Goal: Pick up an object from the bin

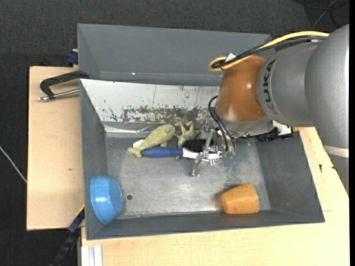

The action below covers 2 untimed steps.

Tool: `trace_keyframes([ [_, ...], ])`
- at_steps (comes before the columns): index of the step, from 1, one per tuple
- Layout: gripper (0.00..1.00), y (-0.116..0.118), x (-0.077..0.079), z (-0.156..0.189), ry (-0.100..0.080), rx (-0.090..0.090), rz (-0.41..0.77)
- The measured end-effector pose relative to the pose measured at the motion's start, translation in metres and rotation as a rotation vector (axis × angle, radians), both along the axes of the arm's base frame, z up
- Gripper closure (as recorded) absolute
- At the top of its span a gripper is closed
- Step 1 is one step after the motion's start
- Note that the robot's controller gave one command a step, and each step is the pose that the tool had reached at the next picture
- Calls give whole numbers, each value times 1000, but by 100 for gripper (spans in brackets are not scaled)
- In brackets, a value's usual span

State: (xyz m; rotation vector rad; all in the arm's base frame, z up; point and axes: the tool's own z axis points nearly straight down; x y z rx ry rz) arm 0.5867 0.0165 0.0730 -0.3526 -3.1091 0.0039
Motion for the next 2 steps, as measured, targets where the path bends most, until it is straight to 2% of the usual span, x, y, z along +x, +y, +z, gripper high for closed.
trace_keyframes([
  [1,0,0,-2,0,-1,0,0],
  [2,100,-1,2,3,-14,-1,1],
])
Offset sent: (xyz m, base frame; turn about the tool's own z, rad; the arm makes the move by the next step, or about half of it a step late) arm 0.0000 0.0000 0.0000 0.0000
